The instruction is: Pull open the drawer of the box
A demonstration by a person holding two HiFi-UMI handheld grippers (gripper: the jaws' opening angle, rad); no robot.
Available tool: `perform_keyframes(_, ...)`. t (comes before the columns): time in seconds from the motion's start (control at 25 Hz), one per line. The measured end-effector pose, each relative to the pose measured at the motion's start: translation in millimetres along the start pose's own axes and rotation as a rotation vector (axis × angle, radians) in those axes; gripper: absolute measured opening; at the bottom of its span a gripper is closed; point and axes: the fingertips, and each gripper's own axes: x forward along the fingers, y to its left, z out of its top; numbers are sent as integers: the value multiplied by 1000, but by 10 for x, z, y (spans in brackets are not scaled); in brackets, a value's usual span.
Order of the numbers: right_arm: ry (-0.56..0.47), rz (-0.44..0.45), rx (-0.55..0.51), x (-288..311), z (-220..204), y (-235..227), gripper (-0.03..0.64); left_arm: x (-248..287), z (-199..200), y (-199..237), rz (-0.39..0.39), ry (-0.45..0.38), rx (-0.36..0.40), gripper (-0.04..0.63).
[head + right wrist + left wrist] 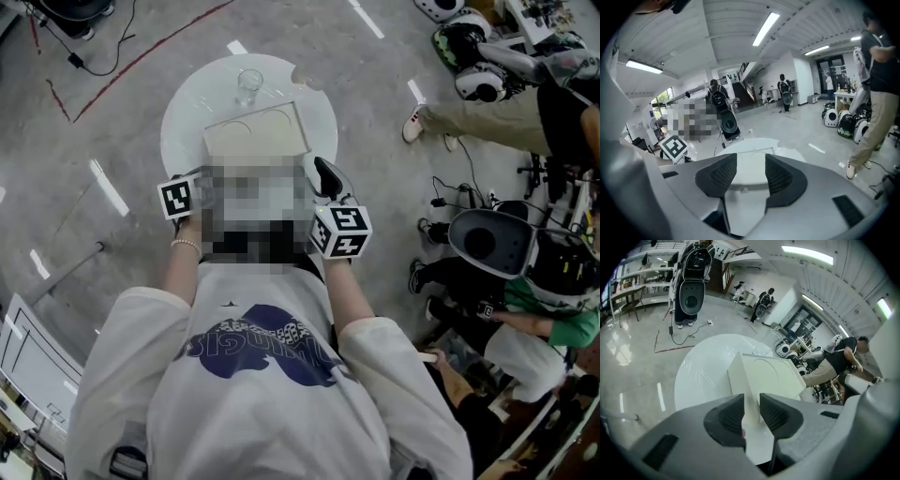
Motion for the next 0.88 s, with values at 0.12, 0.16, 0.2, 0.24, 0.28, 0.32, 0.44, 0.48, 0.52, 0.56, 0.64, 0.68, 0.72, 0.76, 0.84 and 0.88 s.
perform_keyframes(0.12,115,44,1,141,-237,-4,184,-2,-25,-7,21,-8,-33,92)
perform_keyframes(0.16,157,59,4,193,-313,-15,184,-1,-24,-15,28,-11,-40,84)
perform_keyframes(0.2,200,72,5,244,-390,-29,186,6,-17,-27,35,-13,-47,77)
perform_keyframes(0.24,240,84,4,294,-467,-44,186,17,-5,-38,41,-15,-54,69)
perform_keyframes(0.28,277,96,3,342,-542,-53,186,28,9,-45,49,-16,-60,66)
perform_keyframes(0.32,311,111,2,388,-617,-53,186,36,22,-46,60,-17,-64,64)
perform_keyframes(0.44,409,161,12,489,-845,-22,184,33,27,-38,93,-27,-76,60)
perform_keyframes(0.48,442,179,22,518,-926,-2,184,27,22,-27,102,-34,-87,58)
perform_keyframes(0.52,474,196,36,548,-1007,24,184,19,15,-10,110,-41,-100,58)
perform_keyframes(0.56,504,212,52,579,-1082,47,186,12,10,7,117,-47,-113,57)
perform_keyframes(0.64,555,232,69,639,-1205,75,186,11,12,24,128,-56,-135,55)
perform_keyframes(0.68,578,240,71,670,-1257,84,186,16,15,25,132,-59,-142,55)
perform_keyframes(0.72,599,247,71,700,-1307,95,185,18,16,24,137,-61,-147,54)
perform_keyframes(0.76,619,254,74,730,-1354,106,186,18,14,23,142,-63,-150,54)
perform_keyframes(0.84,656,266,81,792,-1433,130,186,12,3,20,155,-68,-158,52)
perform_keyframes(0.88,673,271,80,831,-1465,139,186,8,-1,20,161,-72,-164,52)
